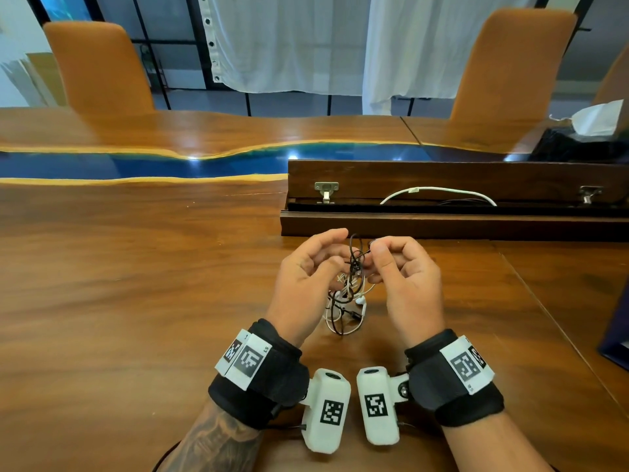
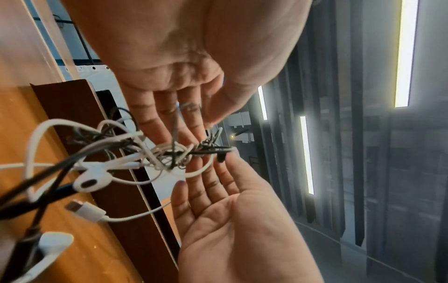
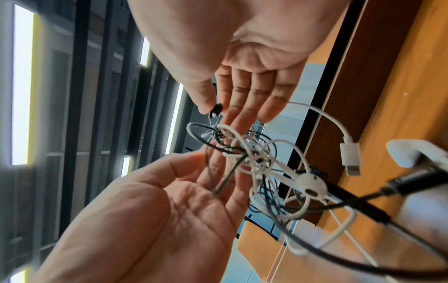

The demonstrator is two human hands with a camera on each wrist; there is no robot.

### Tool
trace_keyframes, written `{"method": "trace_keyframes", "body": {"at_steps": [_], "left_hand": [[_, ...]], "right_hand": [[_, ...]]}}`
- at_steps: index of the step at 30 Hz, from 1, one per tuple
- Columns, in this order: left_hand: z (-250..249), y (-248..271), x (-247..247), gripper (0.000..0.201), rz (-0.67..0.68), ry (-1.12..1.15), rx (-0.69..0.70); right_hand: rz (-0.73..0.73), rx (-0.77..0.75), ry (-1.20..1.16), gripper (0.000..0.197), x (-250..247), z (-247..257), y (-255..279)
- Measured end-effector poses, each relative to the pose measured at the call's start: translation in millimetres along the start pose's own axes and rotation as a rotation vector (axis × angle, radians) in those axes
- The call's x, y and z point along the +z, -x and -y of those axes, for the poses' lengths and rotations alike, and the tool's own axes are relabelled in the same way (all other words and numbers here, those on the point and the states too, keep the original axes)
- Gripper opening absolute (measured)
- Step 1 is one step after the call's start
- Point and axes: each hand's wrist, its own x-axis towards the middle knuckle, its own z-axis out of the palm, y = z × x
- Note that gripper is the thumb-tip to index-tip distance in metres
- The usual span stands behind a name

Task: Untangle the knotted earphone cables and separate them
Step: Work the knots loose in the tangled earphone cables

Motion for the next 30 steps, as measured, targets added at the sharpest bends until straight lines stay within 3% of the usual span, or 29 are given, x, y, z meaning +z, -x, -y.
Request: {"method": "trace_keyframes", "body": {"at_steps": [5, 11, 16, 22, 26, 30], "left_hand": [[1.2, 0.0, -1.8, 0.053, 0.023, -0.017, 0.009], [-1.9, 0.7, -1.7, 0.027, 0.031, 0.077, 0.026], [2.8, -2.1, -2.7, 0.045, -0.035, 0.099, 0.005], [4.8, -3.3, -5.2, 0.04, -0.06, 0.132, 0.018], [0.1, -1.0, -3.3, 0.029, -0.055, 0.146, 0.037], [1.2, -0.3, -2.1, 0.035, -0.051, 0.077, 0.078]], "right_hand": [[-0.005, 0.012, -0.008, 0.012, 0.2, -1.1, 0.0], [0.01, 0.028, -0.037, 0.017, -1.0, -1.8, -1.8], [0.071, -0.001, -0.036, 0.023, -1.5, 0.8, -0.2], [0.111, -0.039, -0.033, 0.033, -2.2, 0.6, 1.7], [0.125, -0.045, -0.038, 0.023, -3.5, -0.8, 0.8], [0.151, -0.04, -0.032, 0.021, -3.2, -3.7, 0.4]]}}
